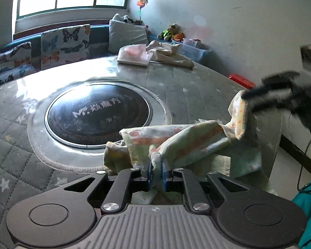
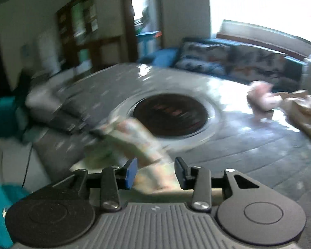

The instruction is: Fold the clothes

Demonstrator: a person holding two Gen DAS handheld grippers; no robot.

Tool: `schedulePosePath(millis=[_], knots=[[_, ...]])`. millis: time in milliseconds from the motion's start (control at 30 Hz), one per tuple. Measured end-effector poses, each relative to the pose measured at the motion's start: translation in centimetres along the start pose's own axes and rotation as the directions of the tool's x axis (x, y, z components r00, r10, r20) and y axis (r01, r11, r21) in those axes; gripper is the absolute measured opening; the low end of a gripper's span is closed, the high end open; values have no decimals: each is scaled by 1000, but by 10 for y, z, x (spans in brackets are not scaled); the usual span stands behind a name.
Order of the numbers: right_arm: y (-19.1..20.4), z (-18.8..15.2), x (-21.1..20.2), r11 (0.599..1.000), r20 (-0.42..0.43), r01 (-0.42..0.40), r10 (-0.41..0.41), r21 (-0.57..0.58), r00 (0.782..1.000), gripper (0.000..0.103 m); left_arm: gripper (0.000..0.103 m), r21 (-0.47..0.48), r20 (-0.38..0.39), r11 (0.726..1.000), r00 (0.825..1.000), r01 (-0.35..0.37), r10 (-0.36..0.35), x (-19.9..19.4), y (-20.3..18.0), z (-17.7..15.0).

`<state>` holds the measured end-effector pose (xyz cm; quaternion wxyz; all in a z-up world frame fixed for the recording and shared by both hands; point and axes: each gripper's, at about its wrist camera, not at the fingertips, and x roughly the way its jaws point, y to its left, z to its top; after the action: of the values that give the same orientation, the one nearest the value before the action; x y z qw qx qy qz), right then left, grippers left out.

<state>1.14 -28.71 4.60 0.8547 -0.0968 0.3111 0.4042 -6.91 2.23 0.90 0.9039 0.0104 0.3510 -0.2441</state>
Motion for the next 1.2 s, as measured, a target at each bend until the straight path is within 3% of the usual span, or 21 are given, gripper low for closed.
schedulePosePath(millis=[33, 167, 233, 333, 500, 767, 867, 967, 1033, 1200], knots=[[-10, 3, 1, 999, 5, 36, -37, 34, 999, 47, 13, 8, 2, 1000, 1000, -2, 2, 0, -1, 0], [-53, -1, 12, 964, -58, 173, -165, 203, 985, 49, 17, 26, 12, 1000, 1000, -2, 2, -1, -3, 1], [-80, -11, 17, 927, -111, 180, -151, 331, 982, 48, 19, 32, 18, 999, 1000, -2, 2, -2, -4, 1], [-93, -27, 16, 899, -147, 146, -92, 412, 985, 41, 20, 39, 20, 999, 1000, 0, -1, -1, -5, 2], [-70, -44, 2, 932, -155, 118, -68, 342, 986, 25, 22, 48, 31, 999, 1000, -5, 3, 1, -6, 6], [-22, -57, -14, 984, -238, 85, -46, 157, 970, 25, 22, 104, 6, 994, 1000, 21, -22, 6, -13, 5], [-20, -59, -20, 983, -246, 61, -16, 175, 969, 26, 22, 112, 18, 994, 1000, 15, -17, 2, -13, 8], [-29, -56, -34, 968, -187, 33, 15, 250, 982, 28, 23, 119, 55, 993, 998, 24, -30, -4, -15, 16], [-38, -54, -43, 952, -148, 15, 31, 305, 989, 29, 34, 130, 69, 991, 996, 39, -48, -5, -19, 22], [-63, -52, -50, 912, -109, 94, -55, 399, 992, 38, 40, 175, 74, 979, 990, 102, -117, 6, -38, 34]])
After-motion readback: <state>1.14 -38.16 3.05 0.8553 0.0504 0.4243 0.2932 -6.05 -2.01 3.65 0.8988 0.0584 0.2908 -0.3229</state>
